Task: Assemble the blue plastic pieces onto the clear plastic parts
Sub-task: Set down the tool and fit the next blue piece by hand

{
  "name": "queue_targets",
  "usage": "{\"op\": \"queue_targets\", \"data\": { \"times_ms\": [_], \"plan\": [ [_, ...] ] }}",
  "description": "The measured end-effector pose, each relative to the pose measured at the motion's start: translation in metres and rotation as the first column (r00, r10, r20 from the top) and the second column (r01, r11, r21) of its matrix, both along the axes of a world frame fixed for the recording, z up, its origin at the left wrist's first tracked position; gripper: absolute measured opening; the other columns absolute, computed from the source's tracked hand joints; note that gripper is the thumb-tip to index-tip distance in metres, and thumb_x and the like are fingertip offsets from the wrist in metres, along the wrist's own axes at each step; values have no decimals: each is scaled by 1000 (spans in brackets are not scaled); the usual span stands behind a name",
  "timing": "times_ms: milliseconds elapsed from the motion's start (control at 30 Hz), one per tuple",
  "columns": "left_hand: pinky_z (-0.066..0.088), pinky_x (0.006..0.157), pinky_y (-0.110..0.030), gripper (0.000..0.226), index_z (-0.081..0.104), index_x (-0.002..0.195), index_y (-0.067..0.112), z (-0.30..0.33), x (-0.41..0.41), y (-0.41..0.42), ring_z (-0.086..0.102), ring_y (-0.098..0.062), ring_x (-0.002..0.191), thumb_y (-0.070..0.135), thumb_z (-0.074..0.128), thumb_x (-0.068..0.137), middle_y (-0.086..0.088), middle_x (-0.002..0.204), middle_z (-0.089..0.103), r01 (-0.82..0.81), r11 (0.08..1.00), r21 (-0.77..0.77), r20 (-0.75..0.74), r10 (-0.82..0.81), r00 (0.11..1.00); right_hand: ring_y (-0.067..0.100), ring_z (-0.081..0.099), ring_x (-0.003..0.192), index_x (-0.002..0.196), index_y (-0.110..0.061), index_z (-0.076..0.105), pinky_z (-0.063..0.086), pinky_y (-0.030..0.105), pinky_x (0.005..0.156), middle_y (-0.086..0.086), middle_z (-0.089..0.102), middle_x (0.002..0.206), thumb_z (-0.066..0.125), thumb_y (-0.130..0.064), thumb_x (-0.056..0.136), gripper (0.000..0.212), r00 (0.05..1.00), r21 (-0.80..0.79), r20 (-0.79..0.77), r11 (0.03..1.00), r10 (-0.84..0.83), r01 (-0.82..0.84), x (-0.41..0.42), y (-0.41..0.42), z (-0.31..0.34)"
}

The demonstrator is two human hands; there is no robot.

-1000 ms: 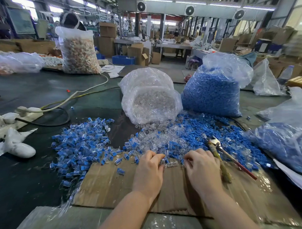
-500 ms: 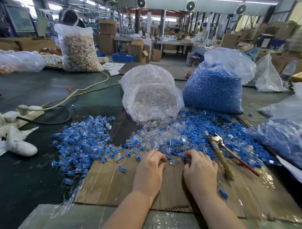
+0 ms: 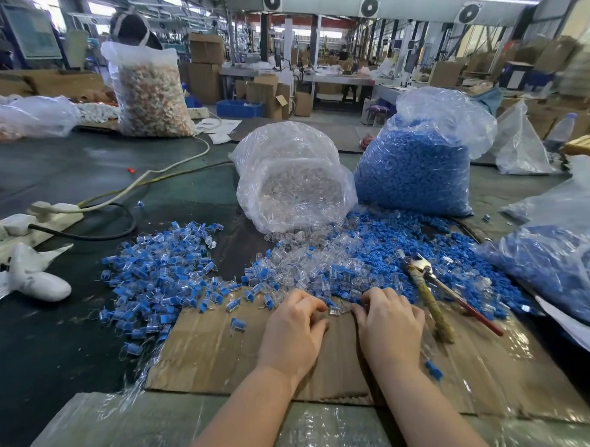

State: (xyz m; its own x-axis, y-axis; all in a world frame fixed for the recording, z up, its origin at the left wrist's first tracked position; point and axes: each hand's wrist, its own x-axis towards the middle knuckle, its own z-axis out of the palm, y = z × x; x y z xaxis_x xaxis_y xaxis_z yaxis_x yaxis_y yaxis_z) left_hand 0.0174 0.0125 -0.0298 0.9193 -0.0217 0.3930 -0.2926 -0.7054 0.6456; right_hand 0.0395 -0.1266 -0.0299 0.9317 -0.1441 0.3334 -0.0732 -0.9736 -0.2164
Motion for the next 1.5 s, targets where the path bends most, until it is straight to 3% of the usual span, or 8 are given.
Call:
{"op": "queue_targets", "data": {
  "times_ms": [200,367,567,767,867,1133,1300,1500],
  "plan": [
    [33,78,3,25,66,113,17,3,-2,0,51,2,85,18,59,89,10,101,61,2,999,-47,39,0,999,13,49,100,101,-28,54,28,32,88,-10,57,105,38,-33,97,17,1000,-30,5,999,-17,17,0,0,0],
    [36,74,0,23,67,111,18,4,-2,0,50,2,78,21,61,88,14,89,52,-7,998,-55,25,9,1000,13,48,102,103,-28,53,26,33,86,-10,56,105,39,-48,93,27,1000,-36,-7,999,-20,19,-2,3,1],
    [41,82,-8,25,65,113,21,5,-4,1,55,-2,86,22,60,88,7,100,64,-2,1000,-18,17,3,1000,14,47,104,105,-29,51,26,34,85,-9,54,109,37,-48,94,27,999,-78,-30,997,-30,28,0,4,2],
    [36,72,2,21,65,108,19,6,-3,1,52,1,84,22,61,87,8,97,64,-19,999,-50,-8,19,1000,15,46,101,99,-27,55,26,34,85,-8,55,106,40,-29,97,15,1000,-56,1,998,-22,22,0,3,0],
    [38,71,1,12,65,99,20,6,-3,1,52,5,77,21,60,87,11,89,62,-9,998,-64,-22,7,1000,18,43,103,98,-25,60,23,36,87,-6,55,106,43,-34,96,19,999,-5,35,1000,-27,27,-1,1,0],
    [43,64,-3,5,55,88,27,3,1,1,54,7,71,23,54,91,19,73,55,-59,987,-147,-86,46,995,24,53,74,75,-16,61,34,38,73,-2,61,75,61,-24,88,16,911,90,340,956,234,-279,-12,5,3],
    [43,65,-3,12,55,88,29,4,3,2,58,5,76,18,56,91,18,77,58,-59,980,-192,-105,39,994,21,53,69,73,-17,59,42,38,68,-4,60,71,64,-24,86,16,870,5,316,916,379,-401,-15,6,3],
    [47,73,-8,13,60,93,26,3,4,3,61,1,83,14,58,90,13,86,63,-31,976,-217,-122,4,993,23,54,68,68,-16,57,42,37,66,-3,60,68,70,-23,80,19,884,-13,253,915,393,-403,-14,6,3]
  ]
}}
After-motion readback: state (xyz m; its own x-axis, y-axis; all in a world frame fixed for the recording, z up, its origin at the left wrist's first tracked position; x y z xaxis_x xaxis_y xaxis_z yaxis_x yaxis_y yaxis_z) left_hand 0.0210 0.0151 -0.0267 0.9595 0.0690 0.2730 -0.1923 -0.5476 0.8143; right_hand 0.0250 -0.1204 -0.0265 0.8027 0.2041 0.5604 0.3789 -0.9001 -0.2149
